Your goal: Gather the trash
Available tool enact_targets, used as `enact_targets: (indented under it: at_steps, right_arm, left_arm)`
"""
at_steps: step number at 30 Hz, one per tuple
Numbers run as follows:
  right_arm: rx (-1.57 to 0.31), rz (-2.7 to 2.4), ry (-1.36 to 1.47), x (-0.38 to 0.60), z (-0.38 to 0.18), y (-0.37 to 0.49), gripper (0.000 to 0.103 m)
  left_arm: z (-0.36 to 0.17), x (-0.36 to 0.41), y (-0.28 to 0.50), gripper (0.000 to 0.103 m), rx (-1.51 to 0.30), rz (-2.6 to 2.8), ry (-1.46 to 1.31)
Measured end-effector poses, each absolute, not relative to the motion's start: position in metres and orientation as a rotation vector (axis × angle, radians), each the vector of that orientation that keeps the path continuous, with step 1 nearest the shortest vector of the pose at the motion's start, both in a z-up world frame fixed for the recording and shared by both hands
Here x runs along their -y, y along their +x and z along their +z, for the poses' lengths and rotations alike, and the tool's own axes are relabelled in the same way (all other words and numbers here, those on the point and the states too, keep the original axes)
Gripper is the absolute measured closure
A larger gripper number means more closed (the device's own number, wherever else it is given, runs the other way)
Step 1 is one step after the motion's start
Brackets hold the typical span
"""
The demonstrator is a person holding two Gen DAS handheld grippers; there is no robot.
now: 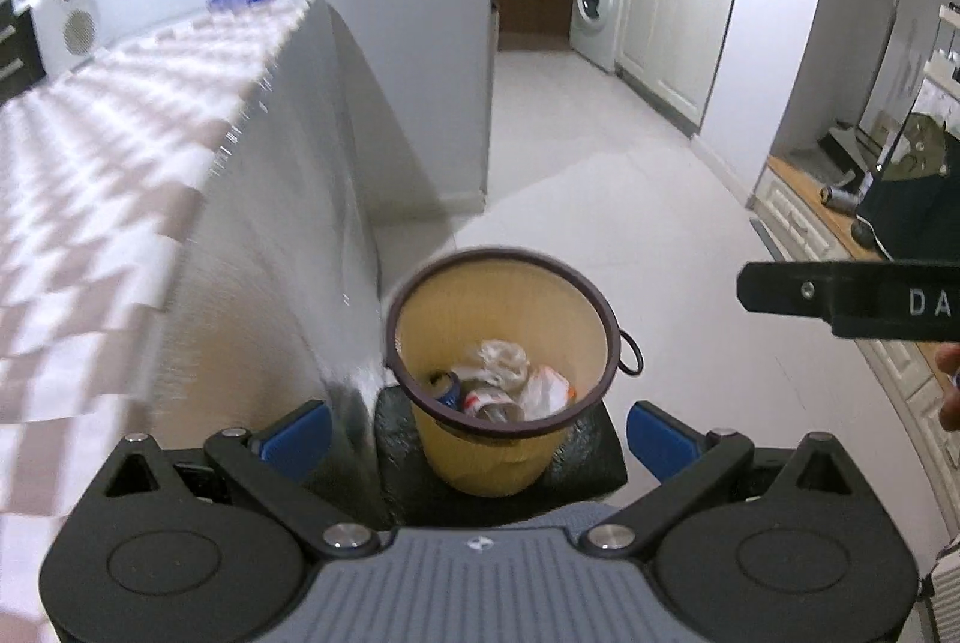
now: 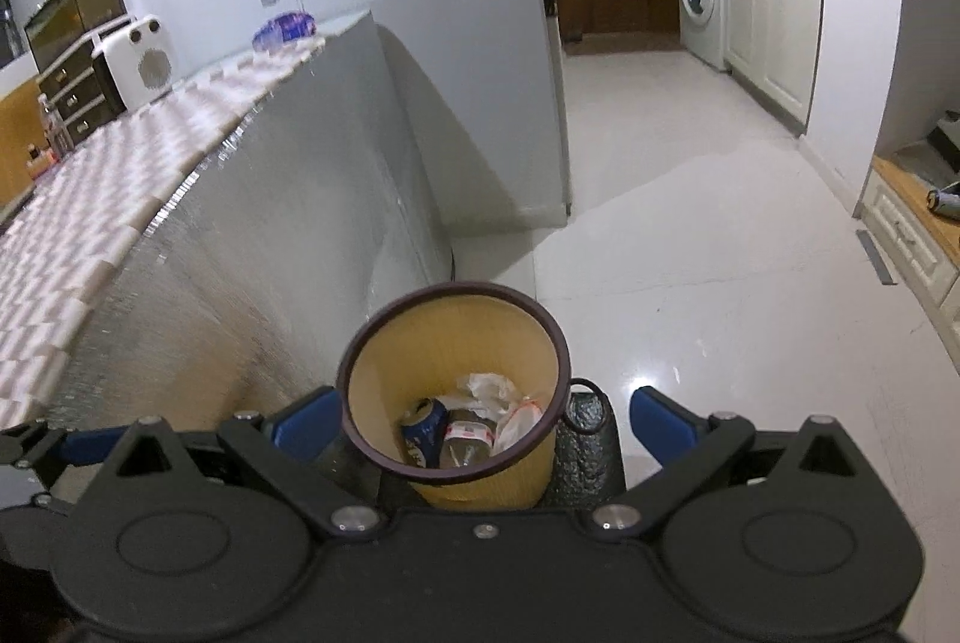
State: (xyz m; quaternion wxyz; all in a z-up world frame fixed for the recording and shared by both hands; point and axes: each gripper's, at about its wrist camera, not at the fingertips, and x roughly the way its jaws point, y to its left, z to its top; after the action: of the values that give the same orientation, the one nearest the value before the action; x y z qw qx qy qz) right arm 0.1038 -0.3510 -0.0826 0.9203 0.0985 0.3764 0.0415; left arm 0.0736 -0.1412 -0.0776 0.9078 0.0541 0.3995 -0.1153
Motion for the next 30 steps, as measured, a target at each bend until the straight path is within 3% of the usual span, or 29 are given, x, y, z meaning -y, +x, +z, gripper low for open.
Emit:
enact_targets:
  at_steps: [11, 30]
  right_arm:
    - [-0.654, 0.064, 0.193, 0.338, -0.036, 0.043, 0.000]
    - [-0.656, -0.013, 0.106, 0.299, -0.034, -0.008, 0.000]
  left_arm:
    - [-0.027, 0.109, 0.020, 0.000, -0.711, -0.195, 0.102]
    - [-0.025, 0.044, -0.009, 0.000, -0.701, -0.114, 0.046]
